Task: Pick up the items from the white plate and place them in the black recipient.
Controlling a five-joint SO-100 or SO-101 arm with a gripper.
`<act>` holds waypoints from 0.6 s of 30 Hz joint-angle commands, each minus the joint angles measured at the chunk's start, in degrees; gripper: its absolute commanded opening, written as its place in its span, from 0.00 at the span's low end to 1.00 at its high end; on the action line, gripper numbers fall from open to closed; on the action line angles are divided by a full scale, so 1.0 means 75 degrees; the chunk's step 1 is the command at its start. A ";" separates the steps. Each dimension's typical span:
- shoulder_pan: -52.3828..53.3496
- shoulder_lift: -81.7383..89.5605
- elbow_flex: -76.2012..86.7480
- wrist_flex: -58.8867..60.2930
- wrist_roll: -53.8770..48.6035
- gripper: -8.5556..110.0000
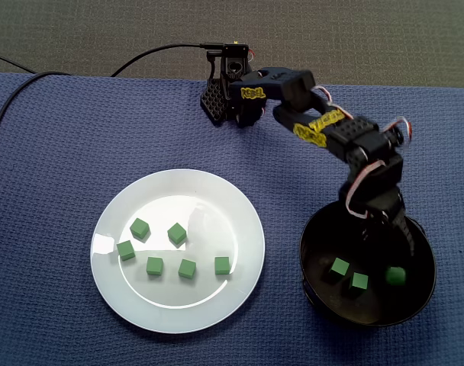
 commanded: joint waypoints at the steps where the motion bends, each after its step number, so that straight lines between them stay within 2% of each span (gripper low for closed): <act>1: 0.1336 0.2461 0.0398 -0.0094 0.1090 0.41; 5: 0.2965 0.2895 0.0738 0.0152 0.1828 0.40; 9: 0.4207 0.2355 0.0984 0.0738 0.2109 0.40; 18: 0.5145 -0.0820 -0.0223 0.1852 0.1910 0.43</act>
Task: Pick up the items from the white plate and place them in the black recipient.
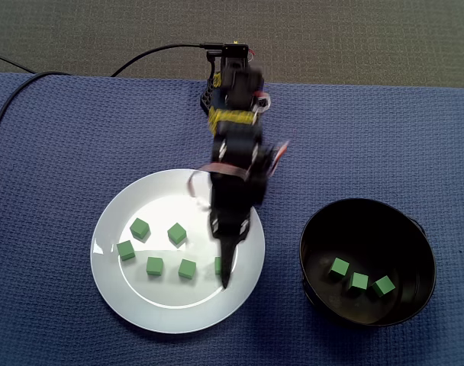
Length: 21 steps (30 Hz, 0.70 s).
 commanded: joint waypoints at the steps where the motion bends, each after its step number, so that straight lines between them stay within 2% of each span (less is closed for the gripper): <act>1: 0.0281 -0.0844 -0.0551 0.0270 -0.0305 0.42; 5: 0.0281 -0.1395 -0.0680 0.0469 -0.0504 0.43; 12: -0.0188 -0.2379 -0.1535 0.1488 -0.0867 0.50; 21: -0.0598 -0.2766 -0.1523 0.2227 -0.0961 0.52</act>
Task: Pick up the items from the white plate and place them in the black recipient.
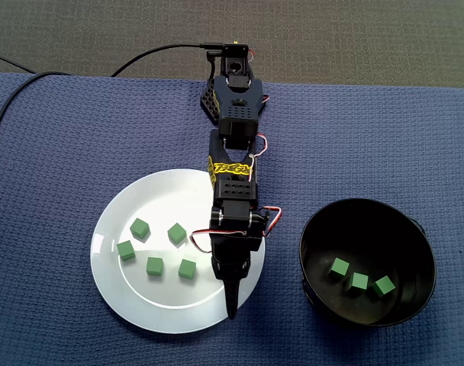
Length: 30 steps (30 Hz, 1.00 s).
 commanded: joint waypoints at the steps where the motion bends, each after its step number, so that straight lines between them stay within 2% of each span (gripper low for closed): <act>1: -0.0234 0.0152 0.0023 0.1652 -0.0234 0.52; 19: 0.0469 0.3023 0.2355 0.1406 -0.1137 0.52; 30: 0.0305 0.2496 0.3867 0.0750 -0.0855 0.53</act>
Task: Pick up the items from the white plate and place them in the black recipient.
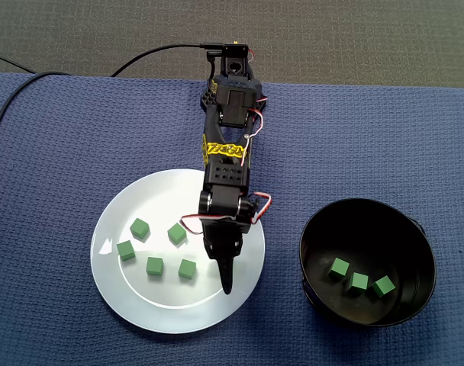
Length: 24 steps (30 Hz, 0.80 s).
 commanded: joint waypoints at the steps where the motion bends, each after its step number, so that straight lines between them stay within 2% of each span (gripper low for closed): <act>1: -0.0164 0.0117 0.0410 0.0727 0.0129 0.54; 12: -0.0129 -0.0270 0.0551 -0.0223 0.0082 0.50; 24: 0.0035 -0.0621 0.0070 -0.0996 0.0000 0.28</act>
